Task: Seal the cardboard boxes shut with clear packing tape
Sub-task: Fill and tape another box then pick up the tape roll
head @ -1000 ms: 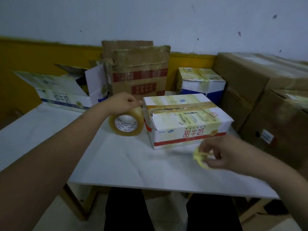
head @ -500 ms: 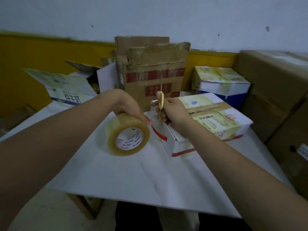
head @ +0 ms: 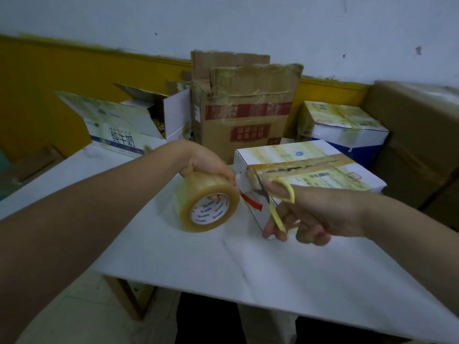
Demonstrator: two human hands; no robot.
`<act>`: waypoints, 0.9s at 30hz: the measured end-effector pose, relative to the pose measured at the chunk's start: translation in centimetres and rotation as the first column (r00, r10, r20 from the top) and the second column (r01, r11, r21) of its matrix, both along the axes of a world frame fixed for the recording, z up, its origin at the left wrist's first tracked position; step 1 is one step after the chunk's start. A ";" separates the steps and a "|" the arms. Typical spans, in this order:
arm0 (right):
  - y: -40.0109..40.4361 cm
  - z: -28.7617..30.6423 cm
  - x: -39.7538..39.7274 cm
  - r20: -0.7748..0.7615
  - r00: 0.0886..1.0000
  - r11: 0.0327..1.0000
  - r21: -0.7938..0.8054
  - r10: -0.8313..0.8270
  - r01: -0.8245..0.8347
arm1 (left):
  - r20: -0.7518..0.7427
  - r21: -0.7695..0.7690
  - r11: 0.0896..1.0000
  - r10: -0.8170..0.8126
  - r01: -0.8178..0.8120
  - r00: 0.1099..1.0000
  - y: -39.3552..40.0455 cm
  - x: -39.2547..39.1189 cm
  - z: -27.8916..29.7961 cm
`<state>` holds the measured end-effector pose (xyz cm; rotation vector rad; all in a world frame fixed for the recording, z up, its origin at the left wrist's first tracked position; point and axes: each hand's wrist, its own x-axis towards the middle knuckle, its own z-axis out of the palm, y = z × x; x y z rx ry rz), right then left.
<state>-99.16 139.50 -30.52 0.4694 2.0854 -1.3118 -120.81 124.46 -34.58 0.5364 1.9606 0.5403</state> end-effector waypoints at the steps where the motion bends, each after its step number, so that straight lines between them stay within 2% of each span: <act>1: -0.4 -0.4 -0.1 0.038 0.999 0.999 0.031 0.017 -0.018 | -0.011 0.007 1.000 0.000 0.000 1.000 0.1 0.1 -0.1; 5: -2.2 -1.4 -1.8 0.070 0.998 0.992 0.125 0.010 -0.019 | -0.030 0.052 0.999 0.009 -0.007 1.000 -0.1 0.2 -0.1; 8: -3.4 -2.0 -2.4 0.012 0.997 0.988 0.135 -0.071 0.069 | 0.005 0.090 0.995 0.031 -0.031 1.000 -0.6 0.0 -0.3; 12: -4.7 -3.1 -2.6 -0.106 0.977 0.976 0.092 -0.188 0.197 | 0.001 0.119 0.991 0.058 -0.058 0.998 -1.1 0.0 -0.2; 18: -6.6 -3.7 -3.0 -0.181 0.937 0.954 -0.045 -0.298 0.295 | -0.007 0.074 0.996 0.044 -0.043 0.999 -0.9 0.7 0.3; 23: -7.1 -3.5 -3.6 -0.175 0.941 0.956 -0.019 -0.290 0.292 | 0.002 0.044 0.998 0.051 -0.051 0.999 -1.3 0.3 0.8; 27: -6.7 -3.4 -4.1 -0.121 0.942 0.950 -0.038 -0.312 0.310 | -0.057 0.018 0.996 0.087 -0.086 0.995 -1.9 -0.2 1.2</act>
